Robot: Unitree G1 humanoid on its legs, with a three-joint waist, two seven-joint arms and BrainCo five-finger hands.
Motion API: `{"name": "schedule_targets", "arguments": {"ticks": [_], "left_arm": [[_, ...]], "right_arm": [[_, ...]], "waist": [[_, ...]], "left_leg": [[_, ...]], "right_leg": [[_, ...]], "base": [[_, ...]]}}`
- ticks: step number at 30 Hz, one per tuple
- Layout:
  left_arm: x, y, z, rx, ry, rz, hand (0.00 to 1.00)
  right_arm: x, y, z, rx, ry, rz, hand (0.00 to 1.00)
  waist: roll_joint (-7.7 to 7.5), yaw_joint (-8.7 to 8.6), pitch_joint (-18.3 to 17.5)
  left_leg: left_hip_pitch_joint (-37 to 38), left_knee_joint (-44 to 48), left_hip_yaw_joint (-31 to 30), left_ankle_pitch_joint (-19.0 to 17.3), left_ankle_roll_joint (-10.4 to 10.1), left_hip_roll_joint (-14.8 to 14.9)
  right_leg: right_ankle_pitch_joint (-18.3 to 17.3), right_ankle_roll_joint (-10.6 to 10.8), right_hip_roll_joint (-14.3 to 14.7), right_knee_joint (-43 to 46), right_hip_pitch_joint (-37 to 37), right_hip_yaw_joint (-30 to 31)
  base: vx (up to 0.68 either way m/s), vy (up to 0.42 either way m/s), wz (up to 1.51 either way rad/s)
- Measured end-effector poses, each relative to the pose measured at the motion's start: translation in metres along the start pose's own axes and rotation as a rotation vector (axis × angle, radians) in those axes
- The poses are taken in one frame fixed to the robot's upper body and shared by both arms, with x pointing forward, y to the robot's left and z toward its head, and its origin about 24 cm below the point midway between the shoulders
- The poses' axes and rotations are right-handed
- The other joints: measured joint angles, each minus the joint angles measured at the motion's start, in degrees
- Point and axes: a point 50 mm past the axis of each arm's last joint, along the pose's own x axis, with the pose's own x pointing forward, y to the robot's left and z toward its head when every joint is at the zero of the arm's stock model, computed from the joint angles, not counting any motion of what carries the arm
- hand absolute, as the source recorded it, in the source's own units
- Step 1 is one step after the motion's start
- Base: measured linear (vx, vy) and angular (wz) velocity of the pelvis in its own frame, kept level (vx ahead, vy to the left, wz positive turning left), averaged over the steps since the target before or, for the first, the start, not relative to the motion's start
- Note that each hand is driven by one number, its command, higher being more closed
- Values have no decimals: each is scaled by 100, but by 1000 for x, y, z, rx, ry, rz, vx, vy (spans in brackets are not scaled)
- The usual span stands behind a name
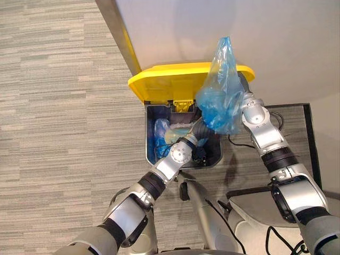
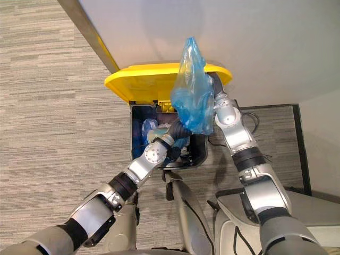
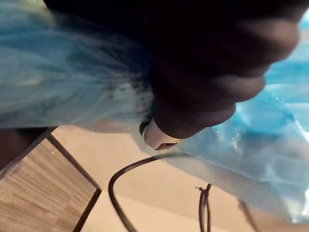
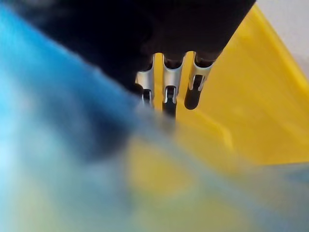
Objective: Gather rubbish on tea table into small bin, then transfer packed bag to large trash can.
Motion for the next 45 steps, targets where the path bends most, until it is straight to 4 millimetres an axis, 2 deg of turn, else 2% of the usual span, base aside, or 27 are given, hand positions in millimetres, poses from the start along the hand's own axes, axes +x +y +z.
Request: {"name": "schedule_targets", "arguments": {"ticks": [2, 7, 9, 12, 16, 18, 20, 23, 24, 29, 33, 41, 45], "left_arm": [[2, 0, -4, 23, 21, 0, 100], [3, 15, -16, -15, 87, 98, 100], [0, 26, -25, -14, 140, 165, 100], [-3, 34, -33, -16, 185, 229, 100], [-5, 44, -35, -20, 202, 315, 100], [-6, 50, -36, -32, 207, 357, 100], [-8, 56, -38, -44, 217, 400, 100], [-10, 63, -40, -53, 230, 440, 100], [-11, 65, -42, -51, 239, 446, 0], [-16, 61, -53, -55, 290, 434, 0], [-17, 60, -57, -57, 312, 411, 0], [-17, 58, -58, -50, 318, 384, 0], [-18, 59, -60, -50, 321, 384, 0]], "right_arm": [[1, 5, 6, 16, -23, 0, 0], [5, 9, 17, 32, -58, -20, 0], [8, 11, 27, 40, -94, -20, 0], [10, 11, 35, 41, -123, -36, 0], [12, 9, 40, 28, -139, -41, 0], [13, 7, 43, 13, -149, -49, 0], [13, 5, 43, 0, -150, -62, 0], [13, 1, 41, -65, -154, -69, 0], [12, -1, 41, -102, -157, -69, 0], [11, 0, 41, -234, -175, -44, 0], [11, 6, 50, -279, -223, -18, 0], [11, 7, 50, -356, -236, 1, 0], [10, 14, 50, -410, -244, 44, 0]], "waist": [[-23, -15, 27], [-56, -32, 64], [-129, -12, 165], [-150, 2, 227], [-150, 15, 227], [-150, -23, 227], [-150, -27, 227], [-150, -11, 227], [-150, -9, 227], [-150, -25, 227], [-151, -17, 227], [-150, -46, 226], [-148, -25, 223]], "left_leg": [[-80, 102, 55, -5, -3, 0], [-425, 419, 237, -142, 55, -18], [-505, 414, 380, -162, 101, -25], [-632, 397, 442, -175, 126, -18], [-679, 363, 439, -165, 105, -1], [-691, 364, 445, -157, 93, -2], [-696, 373, 453, -152, 100, -5], [-753, 418, 447, -139, 122, -16], [-785, 432, 439, -139, 123, -19], [-863, 438, 474, -149, 145, -21], [-944, 440, 504, -151, 150, -17], [-952, 427, 704, -148, 152, -45], [-921, 385, 736, -98, 236, -117]], "right_leg": [[38, -59, -6, -51, -12, 2], [152, -3, -83, -45, -234, 15], [242, 99, -83, -79, -303, 132], [366, 199, -84, -215, -389, 164], [371, 182, -75, -211, -479, 136], [383, 79, -73, -212, -492, 127], [387, 71, -77, -213, -491, 128], [395, 58, -115, -223, -493, 103], [397, 55, -137, -223, -500, 82], [403, 52, -203, -258, -522, 48], [405, 48, -203, -269, -632, 58], [443, -11, -322, -223, -650, 92], [443, -10, -427, -200, -618, 98]], "base": [[0, 0, 0], [-51, 22, -3], [-50, 25, -20], [-19, 5, -6], [60, -23, 0], [98, -18, -2], [67, -2, 0], [29, 6, 7], [13, 5, 13], [20, 0, 8], [59, -12, -2], [63, 23, 0], [32, 32, 8]]}}
